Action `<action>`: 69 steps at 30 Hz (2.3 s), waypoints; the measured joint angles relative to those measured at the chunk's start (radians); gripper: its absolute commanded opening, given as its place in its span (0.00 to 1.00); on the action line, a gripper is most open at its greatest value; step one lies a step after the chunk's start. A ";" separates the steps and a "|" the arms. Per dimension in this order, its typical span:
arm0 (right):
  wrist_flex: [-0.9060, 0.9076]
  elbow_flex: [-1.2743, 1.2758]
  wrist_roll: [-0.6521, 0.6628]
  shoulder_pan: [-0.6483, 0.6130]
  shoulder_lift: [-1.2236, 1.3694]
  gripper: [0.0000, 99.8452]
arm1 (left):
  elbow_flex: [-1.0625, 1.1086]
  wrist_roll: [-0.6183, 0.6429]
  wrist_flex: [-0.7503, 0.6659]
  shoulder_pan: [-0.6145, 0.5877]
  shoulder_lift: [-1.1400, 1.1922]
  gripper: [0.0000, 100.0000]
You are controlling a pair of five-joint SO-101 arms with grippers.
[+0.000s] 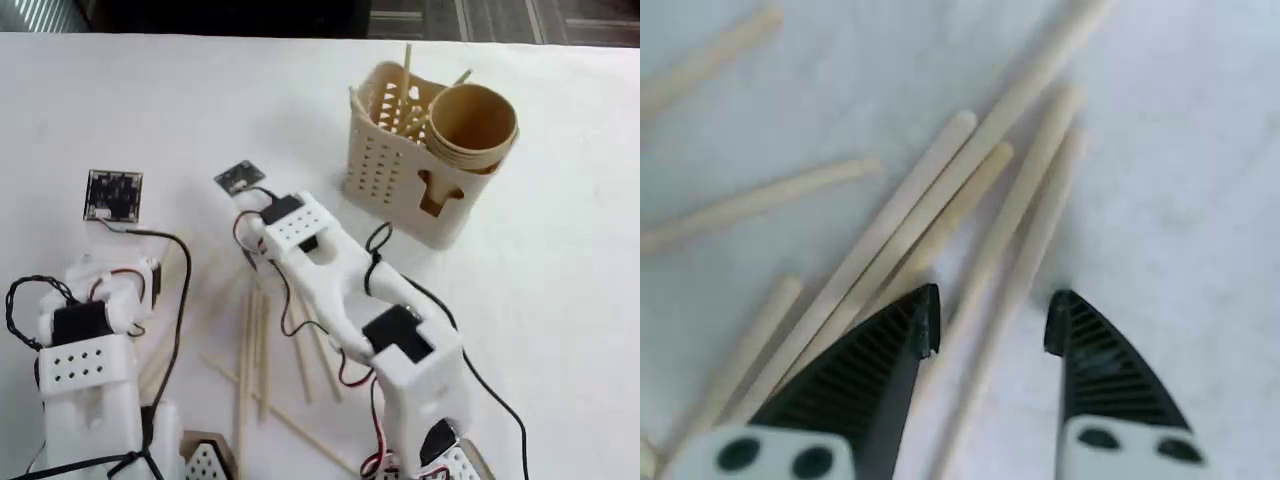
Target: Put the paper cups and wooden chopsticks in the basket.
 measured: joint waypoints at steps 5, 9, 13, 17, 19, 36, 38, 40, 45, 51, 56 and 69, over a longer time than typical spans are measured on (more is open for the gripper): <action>0.011 -0.041 -0.002 0.000 0.051 0.12 | 0.000 0.000 0.000 0.000 0.000 0.10; 0.015 -0.052 0.005 0.012 0.078 0.03 | 0.000 0.000 0.000 0.000 0.000 0.10; 0.015 -0.058 0.078 0.017 0.084 0.02 | 0.000 0.000 0.000 0.000 0.000 0.10; 0.015 -0.058 0.110 0.026 0.057 0.02 | 0.000 0.000 0.000 0.000 0.000 0.10; 0.029 -0.057 0.124 0.032 0.029 0.02 | 0.000 0.000 0.000 0.000 0.000 0.10; 0.186 -0.055 0.138 0.038 -0.443 0.02 | 0.000 0.000 0.000 0.000 0.000 0.10; 0.172 -0.055 0.138 0.058 -0.503 0.02 | 0.000 0.000 0.000 0.000 0.000 0.10; 0.130 -0.066 0.138 0.100 -0.563 0.02 | 0.000 0.000 0.000 0.000 0.000 0.10; -0.078 -0.109 0.138 0.235 -0.694 0.02 | 0.008 0.000 0.000 0.000 0.000 0.10; -0.436 -0.110 0.137 0.365 -0.769 0.02 | 0.008 0.000 0.000 0.000 0.000 0.10; -0.664 -0.110 0.137 0.410 -0.772 0.02 | 0.009 0.000 0.000 0.000 0.000 0.10; -1.059 0.118 0.135 0.480 -0.667 0.02 | 0.009 0.000 -0.008 0.000 0.000 0.10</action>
